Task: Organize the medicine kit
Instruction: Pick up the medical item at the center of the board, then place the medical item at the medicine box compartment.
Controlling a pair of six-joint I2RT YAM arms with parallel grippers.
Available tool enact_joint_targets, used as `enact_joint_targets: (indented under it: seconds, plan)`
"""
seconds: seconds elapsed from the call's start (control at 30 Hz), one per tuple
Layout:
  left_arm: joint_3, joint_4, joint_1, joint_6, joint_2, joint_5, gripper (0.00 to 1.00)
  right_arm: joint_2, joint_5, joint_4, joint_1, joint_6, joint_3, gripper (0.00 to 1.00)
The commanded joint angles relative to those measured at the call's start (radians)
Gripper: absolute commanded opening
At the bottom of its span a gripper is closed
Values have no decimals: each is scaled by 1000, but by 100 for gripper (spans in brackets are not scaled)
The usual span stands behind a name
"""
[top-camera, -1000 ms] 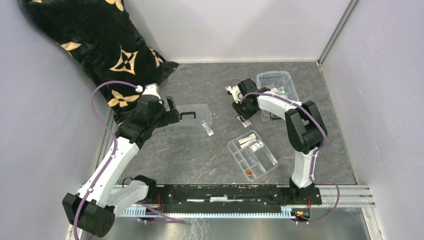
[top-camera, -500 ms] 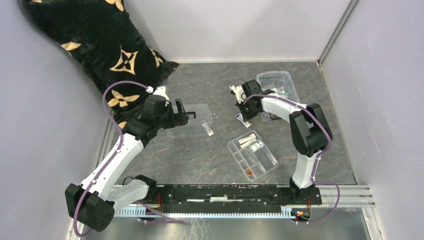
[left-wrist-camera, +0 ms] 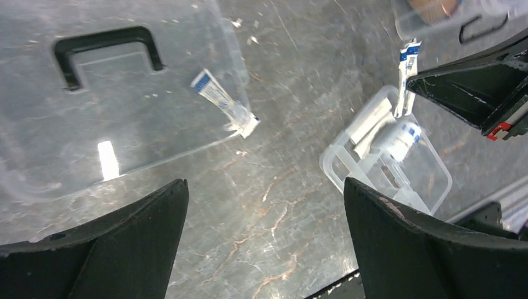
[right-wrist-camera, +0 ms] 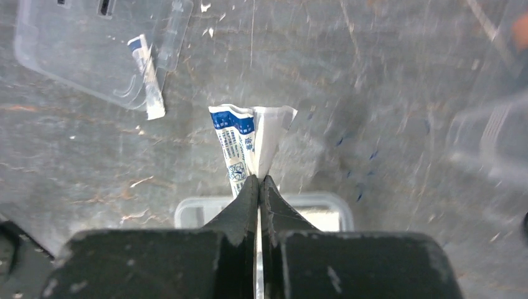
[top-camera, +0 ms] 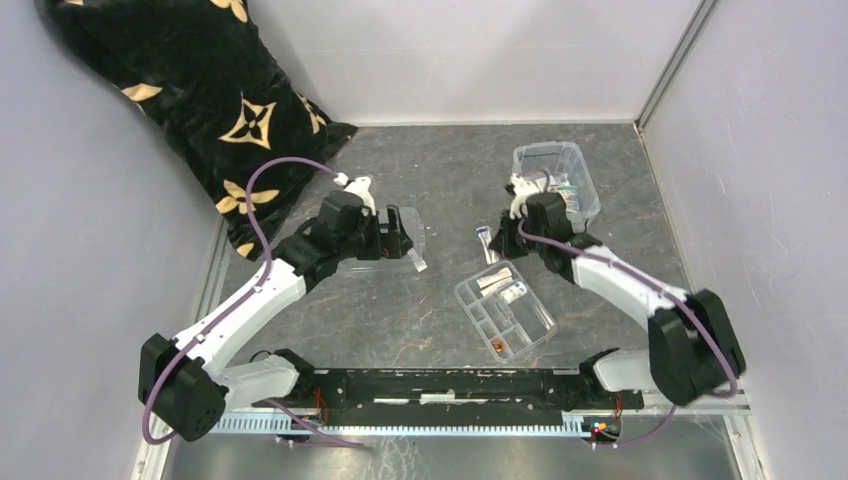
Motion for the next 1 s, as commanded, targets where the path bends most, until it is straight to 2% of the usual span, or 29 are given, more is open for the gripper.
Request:
enact_joint_targets:
  seconds: [0.0, 0.13, 0.23, 0.33, 0.43, 0.7, 0.97]
  plan:
    - [38, 67, -90, -4, 48, -7, 100, -148, -9, 297, -3, 374, -212, 0]
    - [46, 74, -134, -10, 92, -27, 100, -230, 61, 369, 1, 626, -360, 0]
    - [47, 75, -145, -11, 102, -46, 100, -337, 180, 428, 34, 805, -497, 0]
    - [45, 73, -147, -11, 98, -59, 100, -425, 362, 370, 98, 954, -556, 0]
    - [48, 69, -149, -8, 99, -66, 100, -472, 461, 303, 157, 1081, -578, 0]
    - [50, 57, -149, -7, 105, -74, 100, -452, 474, 369, 192, 1219, -615, 0]
    - [42, 43, -150, -7, 92, -103, 100, -373, 430, 408, 208, 1255, -606, 0]
